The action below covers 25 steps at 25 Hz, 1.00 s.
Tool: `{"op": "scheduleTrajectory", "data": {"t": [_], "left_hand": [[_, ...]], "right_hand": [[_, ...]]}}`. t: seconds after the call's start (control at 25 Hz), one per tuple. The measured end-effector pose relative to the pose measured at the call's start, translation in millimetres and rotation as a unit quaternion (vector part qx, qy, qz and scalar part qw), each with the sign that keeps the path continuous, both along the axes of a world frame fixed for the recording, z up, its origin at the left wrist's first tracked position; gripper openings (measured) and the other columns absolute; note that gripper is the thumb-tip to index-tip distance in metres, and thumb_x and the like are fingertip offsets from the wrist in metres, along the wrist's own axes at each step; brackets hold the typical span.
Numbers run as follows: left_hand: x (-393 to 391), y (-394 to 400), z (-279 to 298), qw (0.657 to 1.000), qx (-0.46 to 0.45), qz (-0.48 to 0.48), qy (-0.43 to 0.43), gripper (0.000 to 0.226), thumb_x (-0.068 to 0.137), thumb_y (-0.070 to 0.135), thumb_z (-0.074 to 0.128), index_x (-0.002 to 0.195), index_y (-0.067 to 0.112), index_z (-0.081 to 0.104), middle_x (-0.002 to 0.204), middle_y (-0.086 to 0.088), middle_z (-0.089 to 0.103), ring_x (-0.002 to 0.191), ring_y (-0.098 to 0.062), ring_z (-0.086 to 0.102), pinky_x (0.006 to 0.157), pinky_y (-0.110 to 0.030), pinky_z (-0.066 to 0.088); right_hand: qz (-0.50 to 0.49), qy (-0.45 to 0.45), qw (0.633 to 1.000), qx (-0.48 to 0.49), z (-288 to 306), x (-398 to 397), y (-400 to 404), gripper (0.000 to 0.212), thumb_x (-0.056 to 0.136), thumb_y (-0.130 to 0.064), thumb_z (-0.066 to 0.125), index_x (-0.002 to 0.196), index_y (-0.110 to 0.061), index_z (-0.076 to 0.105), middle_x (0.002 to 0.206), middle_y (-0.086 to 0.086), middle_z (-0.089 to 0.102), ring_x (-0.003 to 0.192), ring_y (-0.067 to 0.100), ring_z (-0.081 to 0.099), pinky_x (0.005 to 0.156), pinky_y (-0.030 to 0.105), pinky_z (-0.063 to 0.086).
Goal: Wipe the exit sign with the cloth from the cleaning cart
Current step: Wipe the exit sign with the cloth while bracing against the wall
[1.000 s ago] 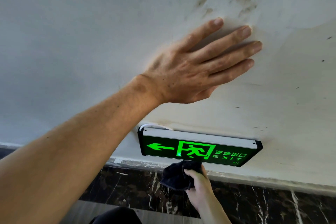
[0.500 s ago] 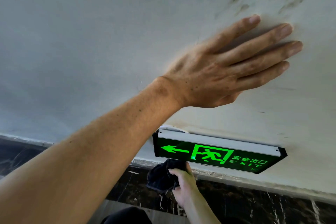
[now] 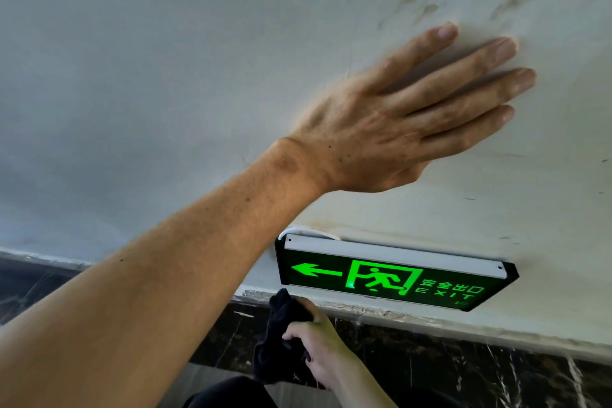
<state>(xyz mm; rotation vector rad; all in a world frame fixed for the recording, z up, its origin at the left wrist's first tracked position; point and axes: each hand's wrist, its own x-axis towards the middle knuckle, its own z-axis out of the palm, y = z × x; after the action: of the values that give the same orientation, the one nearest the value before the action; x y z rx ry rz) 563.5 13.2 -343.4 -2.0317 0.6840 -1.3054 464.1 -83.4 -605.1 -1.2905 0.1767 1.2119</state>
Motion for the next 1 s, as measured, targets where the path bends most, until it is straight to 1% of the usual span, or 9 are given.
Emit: {"op": "scheduleTrajectory", "data": {"t": [0.12, 0.24, 0.32, 0.4, 0.52, 0.64, 0.72, 0.84, 1.0], "left_hand": [[-1.8, -1.7, 1.8, 1.0, 0.001, 0.001, 0.0, 0.052, 0.094, 0.018, 0.054, 0.145, 0.013, 0.051, 0.15, -0.007, 0.052, 0.138, -0.031, 0.047, 0.117, -0.051, 0.023], [-3.7, -1.6, 2.2, 1.0, 0.001, 0.003, 0.002, 0.051, 0.095, 0.018, 0.05, 0.146, 0.013, 0.051, 0.151, -0.007, 0.051, 0.138, -0.031, 0.047, 0.117, -0.051, 0.022], [-4.9, -0.8, 1.7, 1.0, 0.008, 0.011, -0.001, 0.053, 0.095, 0.02, 0.051, 0.147, 0.013, 0.049, 0.152, -0.007, 0.049, 0.14, -0.031, 0.045, 0.118, -0.051, 0.02], [-5.2, -0.7, 1.5, 1.0, 0.014, 0.015, -0.005, 0.055, 0.094, 0.021, 0.052, 0.148, 0.013, 0.048, 0.153, -0.007, 0.048, 0.14, -0.031, 0.044, 0.118, -0.052, 0.02], [-4.6, 0.8, 1.1, 1.0, 0.011, 0.013, -0.003, 0.055, 0.094, 0.021, 0.053, 0.148, 0.013, 0.048, 0.154, -0.008, 0.047, 0.141, -0.032, 0.043, 0.118, -0.053, 0.021], [-4.7, 2.0, 0.1, 1.0, 0.008, 0.015, -0.006, 0.056, 0.094, 0.021, 0.052, 0.149, 0.013, 0.047, 0.154, -0.008, 0.047, 0.142, -0.032, 0.041, 0.118, -0.054, 0.021], [-5.0, 2.1, -0.2, 1.0, 0.009, 0.017, -0.002, 0.056, 0.094, 0.021, 0.051, 0.149, 0.013, 0.046, 0.155, -0.008, 0.046, 0.142, -0.032, 0.039, 0.12, -0.053, 0.019], [-3.7, 3.0, -0.6, 1.0, 0.007, 0.019, -0.002, 0.056, 0.094, 0.021, 0.052, 0.15, 0.014, 0.045, 0.155, -0.007, 0.045, 0.143, -0.032, 0.038, 0.121, -0.052, 0.014], [-1.9, 3.0, -1.3, 1.0, 0.007, 0.017, -0.005, 0.057, 0.095, 0.021, 0.052, 0.15, 0.013, 0.044, 0.156, -0.008, 0.045, 0.143, -0.032, 0.036, 0.121, -0.052, 0.012]], "right_hand": [[-0.048, -0.016, 0.998, 0.035, 0.9, 2.4, -32.5, 0.058, 0.068, 0.024, 0.048, 0.11, -0.014, 0.062, 0.105, 0.026, 0.062, 0.086, 0.038, 0.059, 0.075, 0.046, 0.048], [-0.206, -0.016, 0.977, 0.047, 7.2, 6.7, -76.6, 0.053, 0.071, 0.029, 0.052, 0.106, -0.01, 0.056, 0.099, 0.025, 0.065, 0.08, 0.037, 0.062, 0.077, 0.05, 0.051], [-0.317, -0.043, 0.946, 0.044, 16.2, 13.8, -110.1, 0.048, 0.072, 0.026, 0.057, 0.097, -0.014, 0.06, 0.088, 0.02, 0.069, 0.075, 0.036, 0.064, 0.071, 0.048, 0.055], [-0.41, -0.086, 0.907, 0.05, 29.0, 24.7, -140.1, 0.047, 0.073, 0.024, 0.057, 0.093, -0.019, 0.062, 0.091, 0.017, 0.067, 0.077, 0.033, 0.064, 0.063, 0.041, 0.058], [-0.499, -0.149, 0.852, 0.058, 47.8, 38.1, -165.1, 0.051, 0.077, 0.022, 0.055, 0.095, -0.025, 0.061, 0.105, 0.008, 0.064, 0.095, 0.028, 0.063, 0.07, 0.039, 0.053], [-0.544, -0.201, 0.813, 0.053, 56.4, 49.1, -170.6, 0.056, 0.079, 0.02, 0.055, 0.099, -0.032, 0.058, 0.112, 0.003, 0.061, 0.106, 0.025, 0.06, 0.074, 0.038, 0.051], [-0.554, -0.221, 0.801, 0.047, 56.8, 55.0, -169.5, 0.058, 0.079, 0.019, 0.056, 0.1, -0.034, 0.059, 0.119, 0.005, 0.059, 0.112, 0.025, 0.058, 0.08, 0.04, 0.051], [-0.54, -0.242, 0.806, 0.018, 53.6, 61.8, -163.0, 0.058, 0.08, 0.014, 0.062, 0.096, -0.041, 0.063, 0.124, 0.004, 0.057, 0.112, 0.023, 0.058, 0.079, 0.039, 0.052], [-0.527, -0.265, 0.808, 0.002, 48.4, 67.9, -152.3, 0.056, 0.079, 0.012, 0.065, 0.091, -0.042, 0.066, 0.118, -0.002, 0.061, 0.109, 0.018, 0.059, 0.079, 0.036, 0.052]]}}
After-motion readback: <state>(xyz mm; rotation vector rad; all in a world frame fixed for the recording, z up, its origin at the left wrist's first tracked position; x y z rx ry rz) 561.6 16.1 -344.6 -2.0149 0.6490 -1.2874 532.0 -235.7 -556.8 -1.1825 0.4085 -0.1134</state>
